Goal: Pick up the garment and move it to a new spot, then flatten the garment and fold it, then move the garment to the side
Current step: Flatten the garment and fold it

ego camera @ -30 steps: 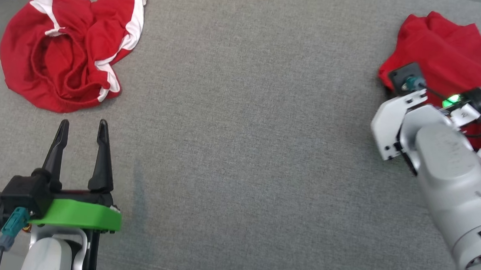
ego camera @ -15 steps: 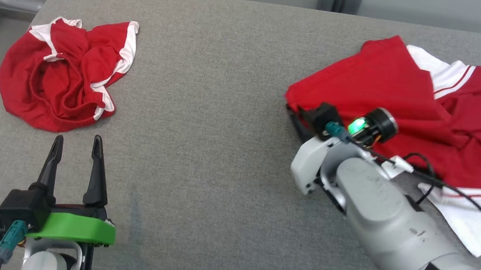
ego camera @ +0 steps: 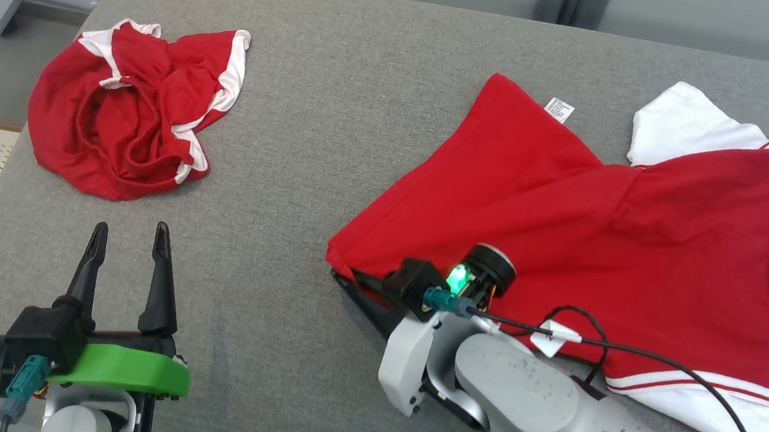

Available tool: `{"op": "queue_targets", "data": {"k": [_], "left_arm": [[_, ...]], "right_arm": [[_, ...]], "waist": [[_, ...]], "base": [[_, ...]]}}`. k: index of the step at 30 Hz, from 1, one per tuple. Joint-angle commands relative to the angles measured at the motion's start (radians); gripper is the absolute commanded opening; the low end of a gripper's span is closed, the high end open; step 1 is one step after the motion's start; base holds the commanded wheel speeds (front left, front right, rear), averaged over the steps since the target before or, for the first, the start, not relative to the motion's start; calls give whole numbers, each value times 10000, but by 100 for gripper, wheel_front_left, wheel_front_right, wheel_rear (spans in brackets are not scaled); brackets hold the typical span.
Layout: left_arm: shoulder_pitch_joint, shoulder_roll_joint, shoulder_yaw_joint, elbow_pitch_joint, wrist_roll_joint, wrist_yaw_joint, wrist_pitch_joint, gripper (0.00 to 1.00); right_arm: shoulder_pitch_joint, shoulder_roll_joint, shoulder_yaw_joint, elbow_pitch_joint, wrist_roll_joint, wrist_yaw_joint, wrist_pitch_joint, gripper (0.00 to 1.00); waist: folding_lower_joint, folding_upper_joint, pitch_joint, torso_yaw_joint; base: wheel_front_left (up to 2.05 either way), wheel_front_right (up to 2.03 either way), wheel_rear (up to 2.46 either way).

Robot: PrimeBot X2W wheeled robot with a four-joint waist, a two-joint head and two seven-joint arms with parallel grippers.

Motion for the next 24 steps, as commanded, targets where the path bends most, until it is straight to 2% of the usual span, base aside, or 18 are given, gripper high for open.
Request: {"op": "queue_targets", "data": {"k": [1, 2, 3, 4, 11, 15, 17, 24], "left_arm": [[16, 24, -1, 30, -28, -32, -31, 100], [13, 24, 2, 43, -38, -31, -31, 100], [10, 24, 0, 52, -43, -30, -31, 100], [9, 24, 16, 52, -50, -18, -31, 100], [143, 24, 217, -17, 82, 37, -31, 100], [265, 24, 398, -69, 201, 24, -31, 100], [304, 25, 494, -110, 247, 12, -31, 100], [569, 25, 713, -262, 490, -10, -31, 100]], "right_arm": [[203, -7, 210, -63, 179, -7, 37, 0], [264, -10, 417, -42, 288, -7, 97, 0], [274, -7, 584, -62, 353, -7, 109, 45], [268, -4, 701, -76, 433, -7, 74, 100], [-37, -11, 553, 54, 549, -7, -196, 100], [-45, -19, -102, 197, 338, -7, -268, 100], [-47, -41, -909, 78, 108, -7, -262, 100], [1052, -818, -4202, -948, -1250, -7, -264, 100]], "waist": [[0, 0, 9, 59], [0, 0, 12, 73], [0, 0, 14, 78], [0, 0, 16, 67], [0, 0, -82, -343], [0, 0, -231, -696], [0, 0, -290, -869], [0, 0, -425, -1460]], "base": [[0, 0, 0], [0, 0, 0], [0, 0, 0], [0, 0, 0], [0, 0, 0], [0, 0, 0], [0, 0, 0], [0, 0, 0]]}}
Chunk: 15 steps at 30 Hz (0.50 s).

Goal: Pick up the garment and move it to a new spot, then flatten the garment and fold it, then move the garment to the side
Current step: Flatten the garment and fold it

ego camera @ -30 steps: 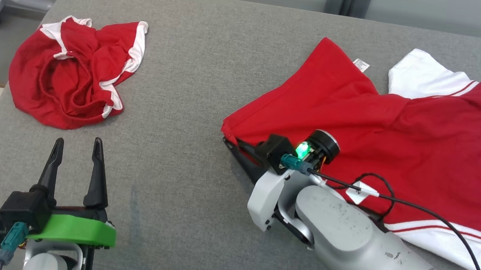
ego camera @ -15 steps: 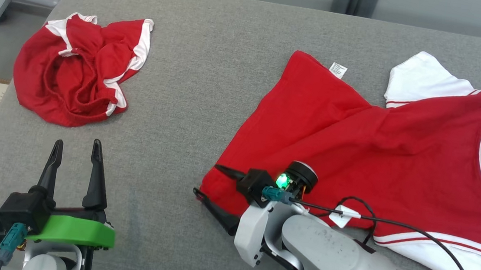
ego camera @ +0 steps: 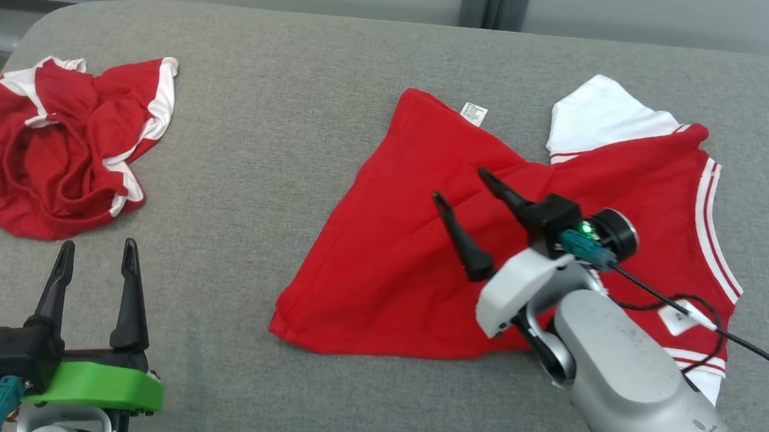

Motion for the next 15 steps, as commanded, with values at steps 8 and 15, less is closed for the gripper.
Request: {"op": "queue_targets", "data": {"k": [8, 15], "left_arm": [[216, 27, 251, -66, 252, -77, -31, 100], [251, 27, 322, -56, 339, -119, -31, 100]], "right_arm": [[2144, -235, -3551, -1321, -1365, -7, -27, 100], [3545, 79, -5282, -1828, -2121, -7, -29, 100]], "waist": [[0, 0, -108, -911], [0, 0, -137, -1224]], "base": [[0, 0, 0], [0, 0, 0]]}}
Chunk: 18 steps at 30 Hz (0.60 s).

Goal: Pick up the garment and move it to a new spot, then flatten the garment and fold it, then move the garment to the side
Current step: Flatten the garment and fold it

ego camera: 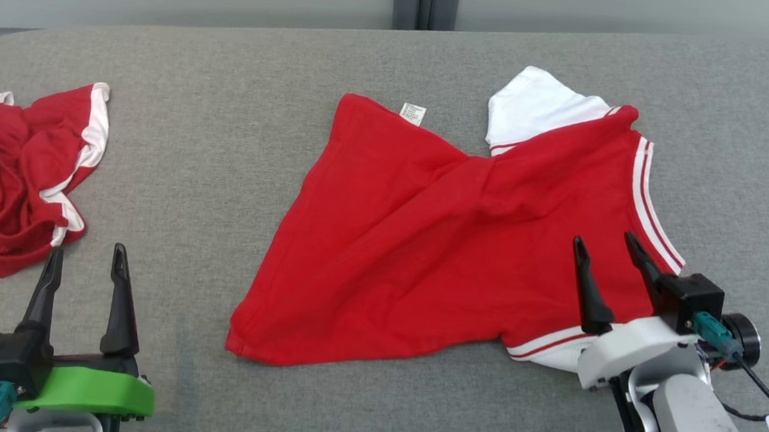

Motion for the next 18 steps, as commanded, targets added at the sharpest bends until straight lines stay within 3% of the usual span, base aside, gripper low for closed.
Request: {"op": "queue_targets", "data": {"k": [1, 12, 18], "left_arm": [[160, 27, 39, -6, 75, -59, -31, 100], [191, 27, 54, 33, 115, -71, -31, 100], [156, 27, 78, -11, 132, -70, -31, 100]], "right_arm": [[242, 87, -157, -129, -165, -7, -26, 100], [586, 445, -849, -802, -408, -7, -24, 100], [7, -158, -1207, -663, -709, -7, 538, 100]], "waist": [[0, -1, -10, -127], [0, -1, -28, -289], [0, -1, 22, -378]], "base": [[0, 0, 0], [0, 0, 0], [0, 0, 0]]}}
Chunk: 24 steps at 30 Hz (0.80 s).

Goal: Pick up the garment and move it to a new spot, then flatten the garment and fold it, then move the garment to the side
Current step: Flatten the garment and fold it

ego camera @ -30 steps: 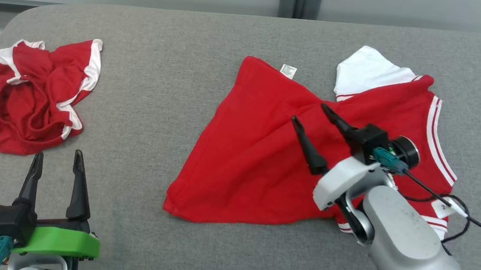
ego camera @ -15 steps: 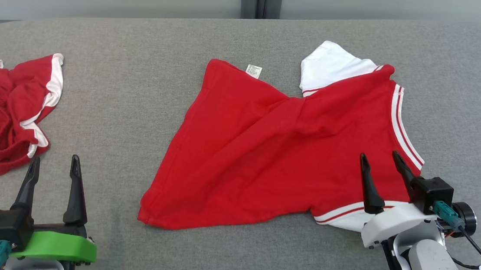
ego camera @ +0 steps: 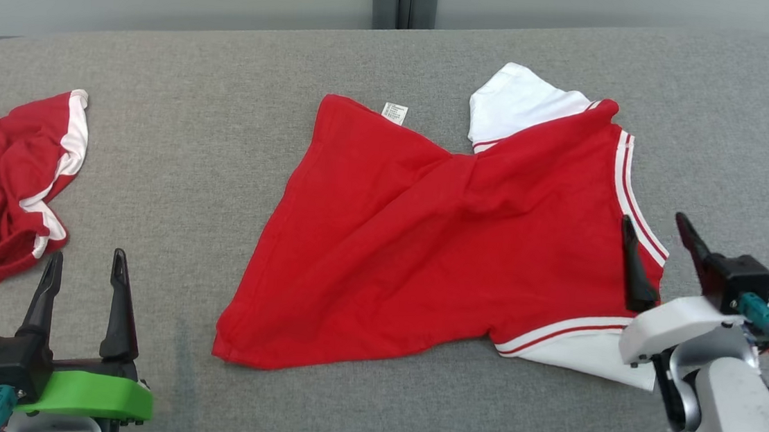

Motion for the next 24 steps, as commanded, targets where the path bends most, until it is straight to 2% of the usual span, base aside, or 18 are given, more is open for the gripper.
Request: {"op": "queue_targets", "data": {"k": [1, 7, 13, 24], "left_arm": [[0, 27, -19, -30, 54, -31, -31, 100], [-243, 27, -182, -73, -25, -31, -31, 100], [-420, 27, -257, -51, -118, -32, -31, 100], [-527, 27, -187, -62, -163, -33, -31, 100]], "right_arm": [[-223, -220, -87, 91, -175, -7, 105, 100], [-835, -809, -283, 891, -88, -7, 772, 100], [-1202, -1020, -143, 2031, 428, -9, 1212, 100], [-1167, -811, 542, 3834, 1351, -7, 1185, 100]], "waist": [[0, 0, 53, -10], [0, 0, 308, 29], [0, 0, 620, 134], [0, 0, 848, 226]], "base": [[0, 0, 0], [0, 0, 0], [0, 0, 0], [0, 0, 0]]}}
